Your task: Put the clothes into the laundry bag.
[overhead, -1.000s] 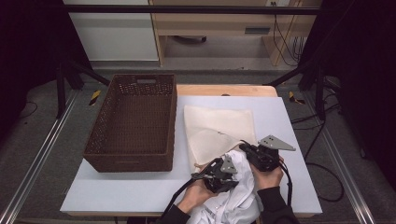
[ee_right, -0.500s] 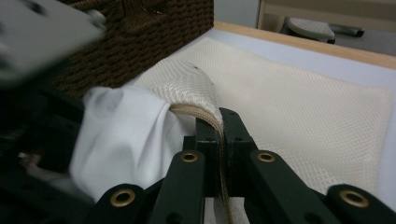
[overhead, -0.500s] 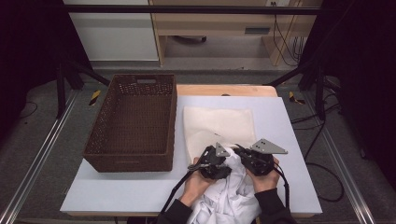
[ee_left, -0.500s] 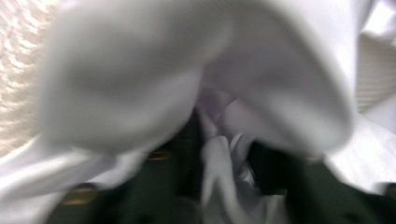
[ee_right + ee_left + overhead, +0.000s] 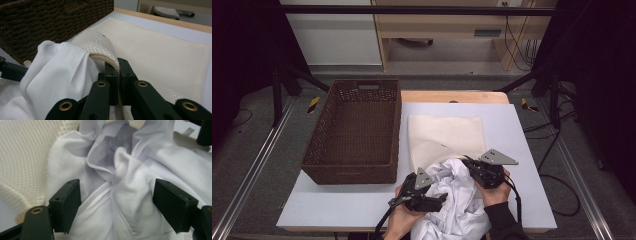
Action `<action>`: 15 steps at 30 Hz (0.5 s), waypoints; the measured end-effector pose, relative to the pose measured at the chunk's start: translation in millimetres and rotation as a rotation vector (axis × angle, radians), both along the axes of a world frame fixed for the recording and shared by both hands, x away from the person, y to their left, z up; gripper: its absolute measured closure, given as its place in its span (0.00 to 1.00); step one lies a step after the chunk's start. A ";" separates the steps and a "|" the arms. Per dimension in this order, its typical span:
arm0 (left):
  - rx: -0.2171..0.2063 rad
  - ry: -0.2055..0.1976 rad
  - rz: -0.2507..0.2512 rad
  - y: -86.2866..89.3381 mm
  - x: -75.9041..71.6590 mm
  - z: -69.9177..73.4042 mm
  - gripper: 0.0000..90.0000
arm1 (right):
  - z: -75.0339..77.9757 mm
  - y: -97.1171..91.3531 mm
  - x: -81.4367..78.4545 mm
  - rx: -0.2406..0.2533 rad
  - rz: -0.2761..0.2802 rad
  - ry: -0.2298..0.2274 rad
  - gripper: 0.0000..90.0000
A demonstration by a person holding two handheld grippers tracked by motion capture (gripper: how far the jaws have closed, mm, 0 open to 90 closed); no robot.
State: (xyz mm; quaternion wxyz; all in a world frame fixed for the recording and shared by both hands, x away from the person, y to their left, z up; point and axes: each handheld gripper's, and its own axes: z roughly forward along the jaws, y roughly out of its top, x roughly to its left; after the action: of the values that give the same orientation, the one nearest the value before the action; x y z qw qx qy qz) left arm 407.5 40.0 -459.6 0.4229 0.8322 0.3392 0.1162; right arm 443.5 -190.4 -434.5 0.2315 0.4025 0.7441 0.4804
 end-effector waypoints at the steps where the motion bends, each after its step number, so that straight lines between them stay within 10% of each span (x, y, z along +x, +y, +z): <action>1: 0.002 0.015 -0.007 -2.2 1.4 -3.3 0.27 | -0.7 1.1 0.1 -0.004 0.001 0.000 0.97; 9: -0.015 0.040 -0.038 -4.6 -0.2 3.5 0.80 | -0.1 1.1 -0.6 0.002 0.000 0.000 0.97; 15: -0.032 -0.014 -0.072 -13.6 -6.3 24.0 0.89 | 2.4 0.5 -1.1 0.018 0.003 -0.011 0.97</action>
State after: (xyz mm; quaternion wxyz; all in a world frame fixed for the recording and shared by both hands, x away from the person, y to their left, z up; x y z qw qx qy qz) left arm 401.2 26.5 -435.6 0.4426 0.8361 0.3078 0.1014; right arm 442.3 -189.9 -432.1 0.2311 0.4009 0.7390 0.4896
